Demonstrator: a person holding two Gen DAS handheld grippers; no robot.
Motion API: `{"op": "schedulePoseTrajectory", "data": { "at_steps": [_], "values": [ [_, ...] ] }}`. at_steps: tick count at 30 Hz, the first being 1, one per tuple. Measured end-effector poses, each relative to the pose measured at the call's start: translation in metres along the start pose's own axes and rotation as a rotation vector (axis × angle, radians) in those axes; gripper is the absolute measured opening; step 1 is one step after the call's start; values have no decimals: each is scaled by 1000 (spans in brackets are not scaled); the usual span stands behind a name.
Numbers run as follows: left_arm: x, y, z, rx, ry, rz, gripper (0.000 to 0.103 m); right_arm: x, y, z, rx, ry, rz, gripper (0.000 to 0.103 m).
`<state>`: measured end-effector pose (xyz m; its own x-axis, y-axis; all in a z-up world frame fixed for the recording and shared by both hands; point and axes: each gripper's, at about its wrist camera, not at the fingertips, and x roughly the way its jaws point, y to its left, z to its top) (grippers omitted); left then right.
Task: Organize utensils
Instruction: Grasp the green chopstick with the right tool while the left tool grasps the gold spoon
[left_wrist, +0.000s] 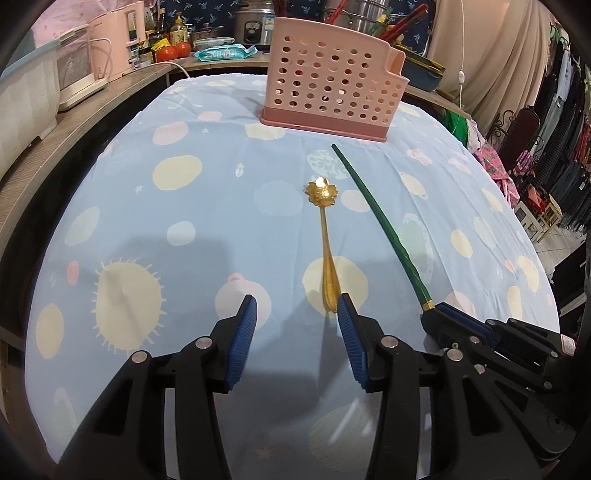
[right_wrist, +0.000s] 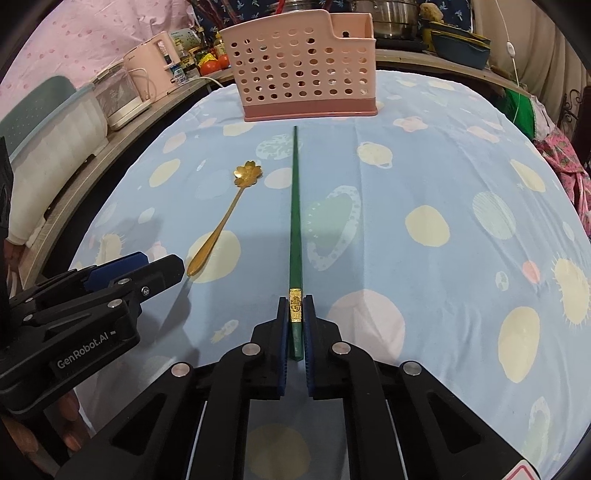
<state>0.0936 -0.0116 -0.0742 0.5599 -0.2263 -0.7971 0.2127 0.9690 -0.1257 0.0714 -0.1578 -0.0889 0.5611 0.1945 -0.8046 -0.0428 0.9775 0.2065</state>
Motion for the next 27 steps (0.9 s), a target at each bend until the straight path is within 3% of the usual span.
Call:
{"op": "schedulePoseTrajectory", "data": {
  "at_steps": [4,15,17,23,27],
  "values": [
    [3,-6,2,9,2,-10,48,-3,-5,-3,19,-4,-1,7],
    [19,-14,7,20,12,-32,47,-6,-16,-4,55,-6,5,7],
    [20,-14,7,17,11,-36,42,-6,-16,-5,55,-6,5,7],
    [23,-16,7,30,8,-48,10,-6,-16,-5,56,-6,5,7],
    [21,-14,8,22,7,-58,10,-6,-17,-5,57,-5,7,7]
  ]
}}
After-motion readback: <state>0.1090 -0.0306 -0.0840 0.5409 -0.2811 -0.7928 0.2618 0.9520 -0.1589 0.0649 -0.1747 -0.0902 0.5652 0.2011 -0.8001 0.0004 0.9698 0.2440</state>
